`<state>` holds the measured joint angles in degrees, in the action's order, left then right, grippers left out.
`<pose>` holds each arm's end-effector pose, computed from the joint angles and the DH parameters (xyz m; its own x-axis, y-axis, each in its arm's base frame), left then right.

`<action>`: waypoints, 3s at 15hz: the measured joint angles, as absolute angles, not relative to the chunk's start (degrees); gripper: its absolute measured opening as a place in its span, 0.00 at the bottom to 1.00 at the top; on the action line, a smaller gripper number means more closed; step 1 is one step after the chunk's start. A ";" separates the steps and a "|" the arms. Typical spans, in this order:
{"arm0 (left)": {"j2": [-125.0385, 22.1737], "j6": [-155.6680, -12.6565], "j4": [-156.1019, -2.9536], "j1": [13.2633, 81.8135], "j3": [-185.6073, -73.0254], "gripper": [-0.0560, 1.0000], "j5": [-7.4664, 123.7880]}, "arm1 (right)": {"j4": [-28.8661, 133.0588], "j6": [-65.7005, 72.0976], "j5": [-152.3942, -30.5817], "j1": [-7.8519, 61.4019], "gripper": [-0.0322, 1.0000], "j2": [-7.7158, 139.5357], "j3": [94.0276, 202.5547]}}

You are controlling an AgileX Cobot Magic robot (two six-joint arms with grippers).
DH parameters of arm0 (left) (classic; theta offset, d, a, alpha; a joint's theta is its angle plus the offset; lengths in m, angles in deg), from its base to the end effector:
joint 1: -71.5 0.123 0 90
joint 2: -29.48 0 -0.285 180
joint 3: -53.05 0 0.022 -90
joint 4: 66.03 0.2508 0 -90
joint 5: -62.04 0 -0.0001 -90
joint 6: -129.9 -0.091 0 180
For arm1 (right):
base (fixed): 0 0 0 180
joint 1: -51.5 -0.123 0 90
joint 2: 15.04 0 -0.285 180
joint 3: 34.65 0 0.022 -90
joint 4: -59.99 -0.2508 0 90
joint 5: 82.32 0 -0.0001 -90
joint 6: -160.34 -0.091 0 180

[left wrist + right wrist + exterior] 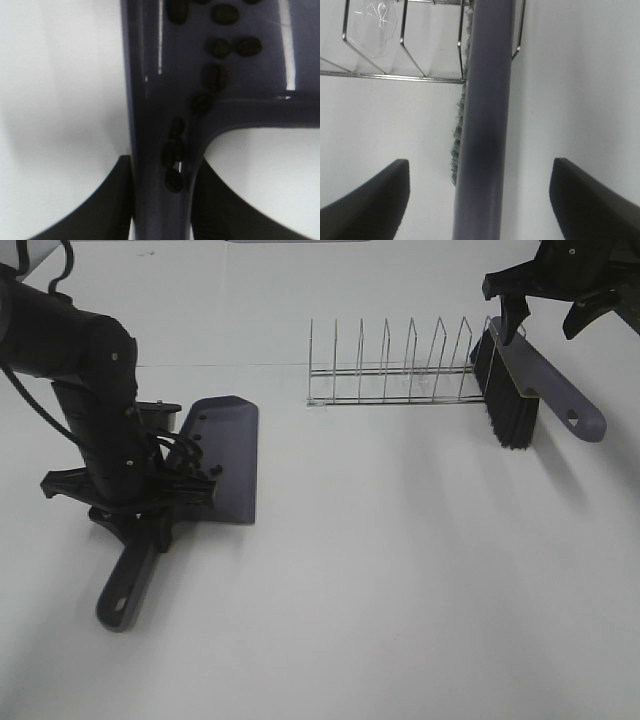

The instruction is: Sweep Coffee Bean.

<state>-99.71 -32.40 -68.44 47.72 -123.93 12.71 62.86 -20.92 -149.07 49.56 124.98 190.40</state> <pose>0.3449 -0.1551 0.1008 -0.9963 0.0785 0.0355 0.0778 0.9967 -0.0214 0.4985 0.0127 0.2200 -0.9489 -0.0299 -0.3142 -0.0173 0.9989 -0.0430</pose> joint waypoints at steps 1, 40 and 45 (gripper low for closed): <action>-100.00 -31.71 -68.67 46.12 -123.98 0.29 13.57 | 62.80 -20.92 -149.87 49.50 0.73 124.98 190.40; 8.58 -42.31 -58.47 45.09 -78.89 0.66 0.45 | 58.67 -18.75 -147.98 49.27 0.73 15.95 99.30; 11.33 -50.50 -65.00 45.09 -78.38 0.66 0.97 | 56.84 -13.71 -144.03 49.27 0.73 -2.90 97.18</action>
